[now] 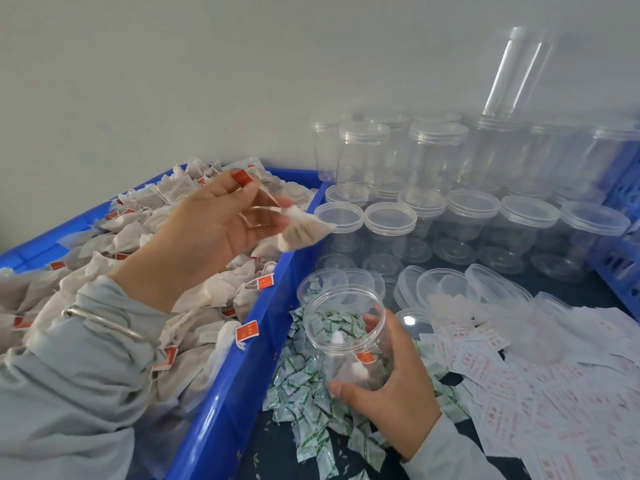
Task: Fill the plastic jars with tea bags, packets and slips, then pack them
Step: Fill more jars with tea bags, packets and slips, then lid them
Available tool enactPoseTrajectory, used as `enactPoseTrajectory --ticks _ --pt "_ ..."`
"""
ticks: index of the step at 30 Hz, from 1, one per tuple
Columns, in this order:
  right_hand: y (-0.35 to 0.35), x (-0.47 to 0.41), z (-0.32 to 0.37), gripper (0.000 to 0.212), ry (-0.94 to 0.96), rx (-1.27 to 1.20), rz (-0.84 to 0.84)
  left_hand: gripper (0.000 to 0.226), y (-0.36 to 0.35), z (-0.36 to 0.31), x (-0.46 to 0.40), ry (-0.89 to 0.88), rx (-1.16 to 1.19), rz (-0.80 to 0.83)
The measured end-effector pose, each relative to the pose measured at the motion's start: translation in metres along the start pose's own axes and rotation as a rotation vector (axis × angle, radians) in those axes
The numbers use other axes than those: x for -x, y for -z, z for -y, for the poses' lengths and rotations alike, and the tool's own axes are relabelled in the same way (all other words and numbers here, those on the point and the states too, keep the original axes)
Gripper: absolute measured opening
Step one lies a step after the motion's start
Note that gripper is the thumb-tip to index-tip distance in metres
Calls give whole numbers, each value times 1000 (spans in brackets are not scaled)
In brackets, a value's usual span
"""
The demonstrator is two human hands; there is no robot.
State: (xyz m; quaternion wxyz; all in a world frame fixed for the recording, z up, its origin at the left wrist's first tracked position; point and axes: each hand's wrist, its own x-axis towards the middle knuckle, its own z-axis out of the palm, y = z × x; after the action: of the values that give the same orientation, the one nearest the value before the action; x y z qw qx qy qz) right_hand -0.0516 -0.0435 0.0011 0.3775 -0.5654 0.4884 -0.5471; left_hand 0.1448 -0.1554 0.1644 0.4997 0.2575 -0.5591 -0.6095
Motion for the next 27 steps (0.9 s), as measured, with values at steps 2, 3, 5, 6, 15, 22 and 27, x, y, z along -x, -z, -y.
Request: enactPoseTrajectory --ticks 2,3,5,6,15,22,27 --pt "-1 0 0 95 -11 -6 -1 26 -10 0 5 28 45 118" --pt "-1 0 0 95 -10 -8 -2 27 -14 2 7 45 53 165" --pt "-1 -1 1 94 7 -8 -3 23 -21 5 11 85 55 242" --pt "-1 -1 1 94 9 -12 4 20 -24 8 13 104 40 271" --pt "-1 -3 0 96 14 -91 17 9 -30 26 16 166 -258 429" --pt "0 -1 1 98 34 -124 56 15 -32 37 17 150 -419 512" --pt "0 -1 2 96 43 -150 66 16 -35 41 22 210 -582 586"
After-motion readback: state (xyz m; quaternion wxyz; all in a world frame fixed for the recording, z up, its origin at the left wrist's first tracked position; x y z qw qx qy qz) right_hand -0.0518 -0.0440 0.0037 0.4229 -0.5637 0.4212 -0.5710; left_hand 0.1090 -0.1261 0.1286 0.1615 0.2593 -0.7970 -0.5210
